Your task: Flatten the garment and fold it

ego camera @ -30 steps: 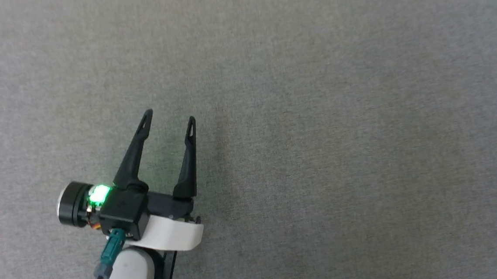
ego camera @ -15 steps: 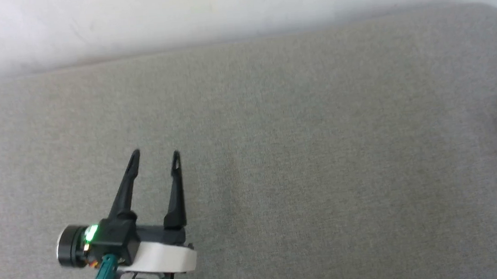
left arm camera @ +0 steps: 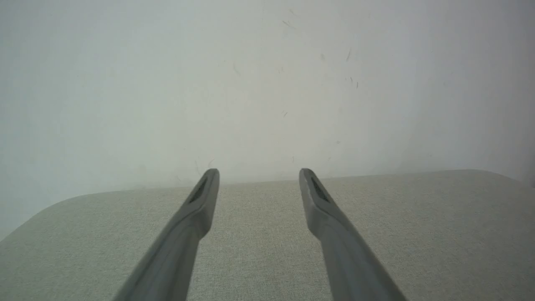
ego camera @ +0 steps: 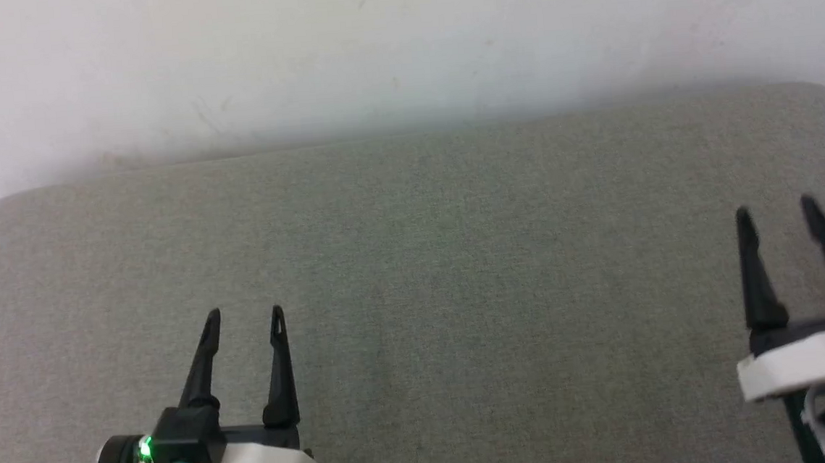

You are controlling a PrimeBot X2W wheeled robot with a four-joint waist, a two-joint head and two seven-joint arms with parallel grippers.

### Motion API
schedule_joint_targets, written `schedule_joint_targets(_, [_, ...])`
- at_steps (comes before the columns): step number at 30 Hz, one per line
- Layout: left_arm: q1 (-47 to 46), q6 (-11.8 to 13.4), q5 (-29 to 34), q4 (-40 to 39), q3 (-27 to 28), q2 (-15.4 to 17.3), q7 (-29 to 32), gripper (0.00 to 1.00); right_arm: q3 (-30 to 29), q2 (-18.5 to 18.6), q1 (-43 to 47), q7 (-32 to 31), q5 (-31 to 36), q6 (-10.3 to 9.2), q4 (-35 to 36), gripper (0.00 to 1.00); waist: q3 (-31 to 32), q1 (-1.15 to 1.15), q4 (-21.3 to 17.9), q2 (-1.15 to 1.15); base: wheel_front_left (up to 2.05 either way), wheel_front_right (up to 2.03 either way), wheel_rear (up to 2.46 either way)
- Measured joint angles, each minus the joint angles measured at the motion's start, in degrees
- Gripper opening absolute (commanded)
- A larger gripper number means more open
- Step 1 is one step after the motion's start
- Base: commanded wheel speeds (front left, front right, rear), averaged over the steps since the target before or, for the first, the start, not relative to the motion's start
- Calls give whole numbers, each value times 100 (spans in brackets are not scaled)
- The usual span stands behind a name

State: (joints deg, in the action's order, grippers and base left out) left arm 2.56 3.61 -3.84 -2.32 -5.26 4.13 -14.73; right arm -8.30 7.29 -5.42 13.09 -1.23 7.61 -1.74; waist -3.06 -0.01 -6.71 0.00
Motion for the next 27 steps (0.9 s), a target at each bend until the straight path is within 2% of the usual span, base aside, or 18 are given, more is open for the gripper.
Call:
schedule_joint_targets(7, [166, 4, 90, 159, 14, 2, 0, 100, 35, -323, 689, 115, 77, 0, -1, 100, 168, 1, 163, 0, 0, 0, 0])
schedule_joint_targets(20, [238, -41, -15, 299, 38, -34, 0, 100, 153, -393, 843, 163, 77, 0, -29, 100, 235, 1, 207, 0, 0, 0, 0])
schedule_joint_targets(21, [238, -47, -20, 307, 42, -35, 0, 0, 156, -396, 843, 163, 77, 0, -30, 0, 237, 1, 207, 0, 0, 0, 0])
schedule_joint_targets(27, [234, -47, -20, 308, 26, -34, 9, 0, 144, -391, 840, 156, 76, 1, -30, 0, 240, 1, 210, 0, 0, 0, 0])
